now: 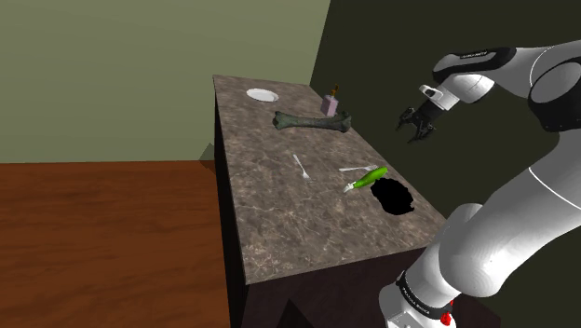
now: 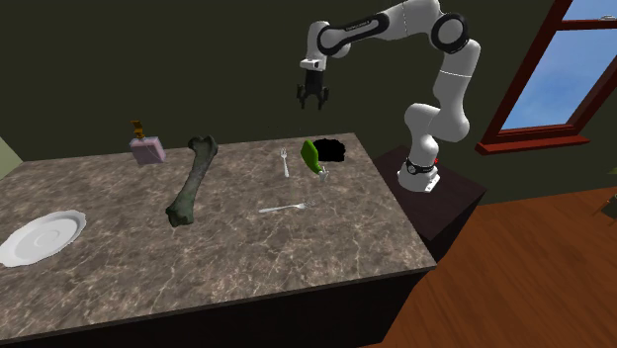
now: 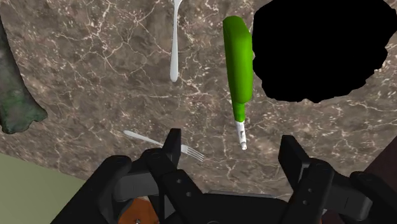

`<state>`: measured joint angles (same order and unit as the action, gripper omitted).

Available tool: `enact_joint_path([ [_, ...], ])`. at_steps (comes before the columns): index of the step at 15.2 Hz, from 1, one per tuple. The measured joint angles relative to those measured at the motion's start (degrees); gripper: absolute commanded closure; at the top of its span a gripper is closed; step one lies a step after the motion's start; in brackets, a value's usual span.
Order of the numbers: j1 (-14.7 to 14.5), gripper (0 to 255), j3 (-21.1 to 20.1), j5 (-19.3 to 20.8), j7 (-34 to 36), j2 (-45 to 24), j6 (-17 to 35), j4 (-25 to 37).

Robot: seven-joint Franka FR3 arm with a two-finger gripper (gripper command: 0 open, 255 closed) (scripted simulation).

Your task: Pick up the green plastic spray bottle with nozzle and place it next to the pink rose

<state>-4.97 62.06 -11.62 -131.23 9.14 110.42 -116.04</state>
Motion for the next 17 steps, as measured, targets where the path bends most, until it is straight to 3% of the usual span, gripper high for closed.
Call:
enact_joint_path([
  [10,-2.3,0,-3.2,-0.3,-3.4,1.6,21.4,-19.6],
  [14,-6.4,0,-1.9,-7.5,-9.6,-2.9,29.3,-24.5],
  [17,-10.0,0,-1.3,-19.0,-18.8,-9.6,34.1,-26.9],
])
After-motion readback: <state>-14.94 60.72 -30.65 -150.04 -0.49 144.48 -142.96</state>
